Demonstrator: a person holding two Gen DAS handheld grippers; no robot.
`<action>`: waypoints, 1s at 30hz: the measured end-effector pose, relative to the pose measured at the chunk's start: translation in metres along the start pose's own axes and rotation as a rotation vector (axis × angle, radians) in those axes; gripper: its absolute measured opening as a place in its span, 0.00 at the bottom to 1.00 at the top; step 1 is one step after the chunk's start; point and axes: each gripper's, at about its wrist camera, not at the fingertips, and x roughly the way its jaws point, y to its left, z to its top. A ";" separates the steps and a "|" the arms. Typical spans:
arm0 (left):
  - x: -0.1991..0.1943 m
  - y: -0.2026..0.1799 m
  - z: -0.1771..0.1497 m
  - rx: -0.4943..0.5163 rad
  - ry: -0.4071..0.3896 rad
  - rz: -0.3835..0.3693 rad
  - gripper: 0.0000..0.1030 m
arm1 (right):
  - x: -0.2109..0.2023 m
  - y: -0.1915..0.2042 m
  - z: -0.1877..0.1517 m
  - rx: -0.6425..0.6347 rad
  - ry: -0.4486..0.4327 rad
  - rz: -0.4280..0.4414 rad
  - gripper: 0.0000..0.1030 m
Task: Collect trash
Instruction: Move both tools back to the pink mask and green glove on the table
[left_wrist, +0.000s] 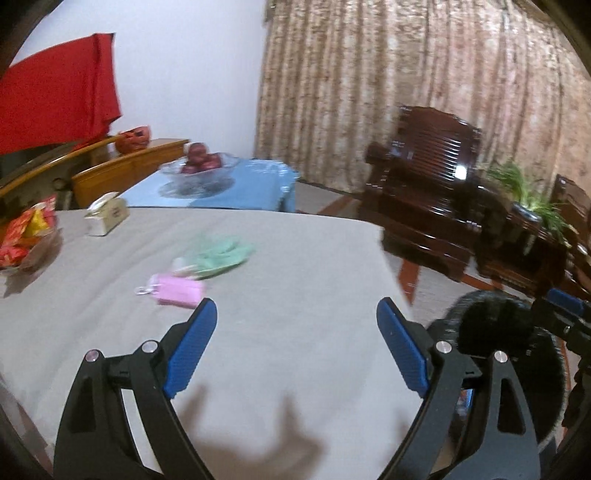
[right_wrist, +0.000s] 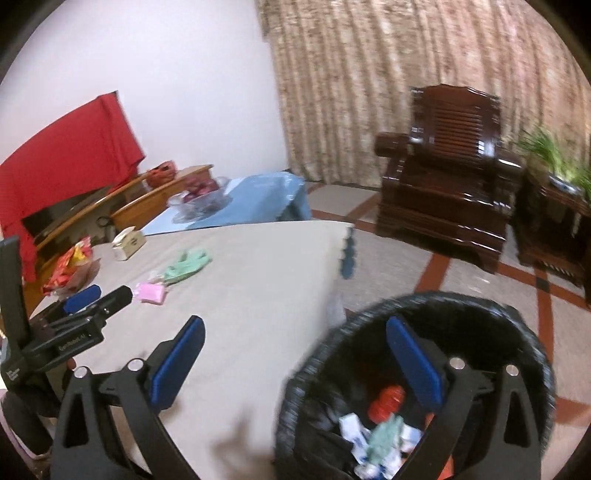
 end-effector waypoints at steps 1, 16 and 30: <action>0.002 0.010 0.000 -0.006 0.003 0.020 0.83 | 0.005 0.006 0.001 -0.010 -0.002 0.007 0.94; 0.085 0.109 -0.001 -0.091 0.077 0.188 0.83 | 0.128 0.074 0.008 -0.069 0.082 0.062 0.94; 0.174 0.138 -0.004 -0.125 0.197 0.195 0.82 | 0.189 0.087 0.010 -0.087 0.132 0.067 0.94</action>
